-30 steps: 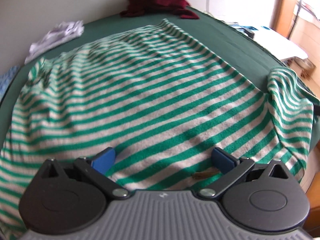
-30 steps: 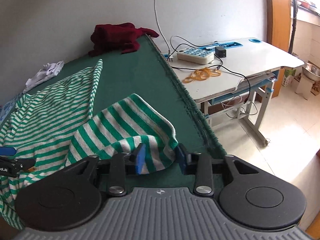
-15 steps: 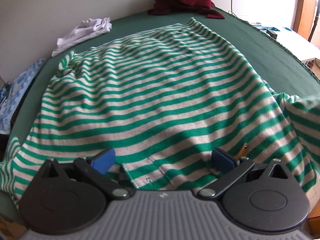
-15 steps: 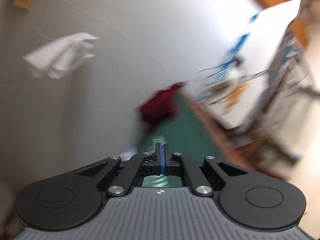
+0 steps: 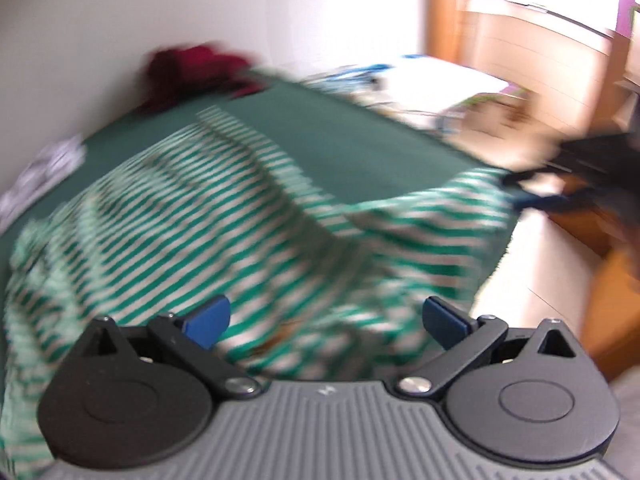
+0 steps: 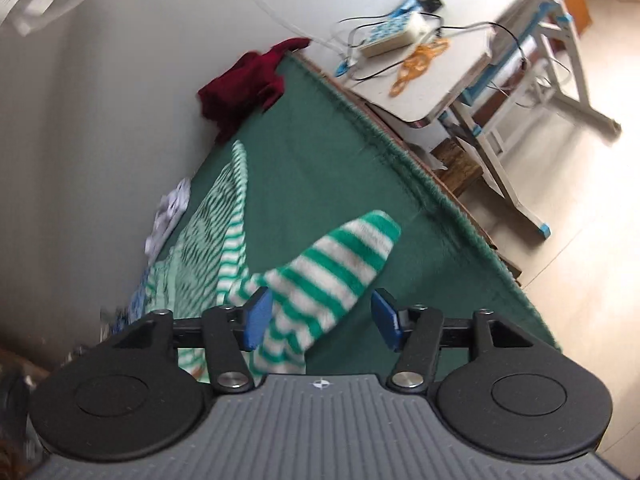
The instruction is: Fold clothes
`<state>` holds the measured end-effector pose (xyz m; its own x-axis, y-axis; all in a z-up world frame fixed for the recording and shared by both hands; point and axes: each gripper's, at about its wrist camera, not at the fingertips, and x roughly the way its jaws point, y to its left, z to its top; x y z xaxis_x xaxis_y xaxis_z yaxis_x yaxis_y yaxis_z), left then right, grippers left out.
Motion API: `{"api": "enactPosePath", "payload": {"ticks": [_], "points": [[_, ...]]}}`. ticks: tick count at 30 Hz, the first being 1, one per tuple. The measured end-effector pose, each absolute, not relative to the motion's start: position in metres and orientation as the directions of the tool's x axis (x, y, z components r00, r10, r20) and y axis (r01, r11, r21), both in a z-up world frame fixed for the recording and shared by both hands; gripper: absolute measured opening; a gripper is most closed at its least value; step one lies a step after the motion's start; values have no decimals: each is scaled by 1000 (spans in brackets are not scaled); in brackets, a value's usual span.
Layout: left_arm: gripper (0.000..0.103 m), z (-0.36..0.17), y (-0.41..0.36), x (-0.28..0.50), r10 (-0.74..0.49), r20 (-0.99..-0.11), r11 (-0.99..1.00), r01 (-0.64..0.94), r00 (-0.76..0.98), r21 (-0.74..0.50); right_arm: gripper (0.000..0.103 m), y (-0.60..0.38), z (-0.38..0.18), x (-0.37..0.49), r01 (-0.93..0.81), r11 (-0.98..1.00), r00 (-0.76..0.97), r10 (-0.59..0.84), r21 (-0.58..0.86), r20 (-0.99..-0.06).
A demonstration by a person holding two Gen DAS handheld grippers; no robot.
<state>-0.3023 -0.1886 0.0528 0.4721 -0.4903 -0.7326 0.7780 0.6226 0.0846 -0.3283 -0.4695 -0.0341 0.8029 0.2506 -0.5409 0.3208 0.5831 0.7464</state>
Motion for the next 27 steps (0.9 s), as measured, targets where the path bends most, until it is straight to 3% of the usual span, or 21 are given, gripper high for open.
{"api": "enactPosePath", "payload": {"ticks": [1, 2, 3, 5, 6, 7, 9, 11, 13, 15, 18, 19, 21, 22, 23, 24, 27], "points": [[102, 50, -198, -309, -496, -734, 597, 796, 463, 98, 46, -473, -37, -321, 337, 551, 806, 250, 763, -536], [102, 46, -208, -315, -497, -739, 574, 811, 455, 113, 17, -475, -38, -314, 343, 534, 802, 262, 773, -536], [102, 42, -217, -320, -494, -746, 554, 823, 446, 125, 7, -477, -38, -308, 346, 523, 800, 268, 779, -536], [100, 29, -231, -327, -473, -757, 535, 830, 450, 159, 6, -476, -20, -299, 306, 548, 824, 257, 778, -505], [91, 22, -238, -329, -453, -769, 528, 831, 450, 175, 6, -475, -8, -296, 268, 560, 844, 256, 784, -472], [73, 17, -243, -328, -433, -786, 521, 834, 441, 181, 6, -473, 8, -294, 210, 562, 868, 270, 800, -417], [55, 21, -238, -324, -447, -788, 534, 833, 424, 145, 6, -468, 38, -292, 88, 565, 905, 299, 820, -303], [55, 31, -229, -319, -487, -777, 548, 832, 399, 84, 6, -461, 64, -302, -36, 570, 927, 327, 821, -186], [55, 41, -218, -313, -561, -763, 534, 845, 321, -37, 3, -458, 72, -319, -70, 596, 943, 301, 800, -142], [57, 38, -214, -311, -594, -762, 509, 854, 257, -108, 3, -460, 67, -335, -5, 640, 949, 245, 768, -198], [56, 17, -222, -314, -538, -810, 494, 866, 233, -79, 7, -463, 32, -340, 202, 727, 874, 169, 657, -456], [57, 16, -224, -317, -536, -813, 482, 873, 229, -71, 8, -464, 20, -342, 241, 723, 849, 167, 648, -501], [61, 15, -228, -321, -539, -812, 460, 886, 224, -61, 18, -464, 3, -345, 275, 710, 826, 171, 648, -538], [62, 15, -230, -322, -536, -814, 454, 890, 224, -54, 32, -462, -1, -344, 287, 712, 820, 163, 641, -549], [63, 16, -230, -321, -535, -814, 452, 891, 226, -50, 53, -459, -4, -342, 297, 713, 817, 154, 635, -555], [66, 17, -230, -320, -537, -813, 452, 891, 227, -50, 57, -455, -7, -339, 293, 718, 817, 155, 631, -555], [81, 23, -224, -317, -542, -803, 468, 883, 250, -42, 55, -442, -10, -323, 258, 768, 822, 145, 586, -551]]}}
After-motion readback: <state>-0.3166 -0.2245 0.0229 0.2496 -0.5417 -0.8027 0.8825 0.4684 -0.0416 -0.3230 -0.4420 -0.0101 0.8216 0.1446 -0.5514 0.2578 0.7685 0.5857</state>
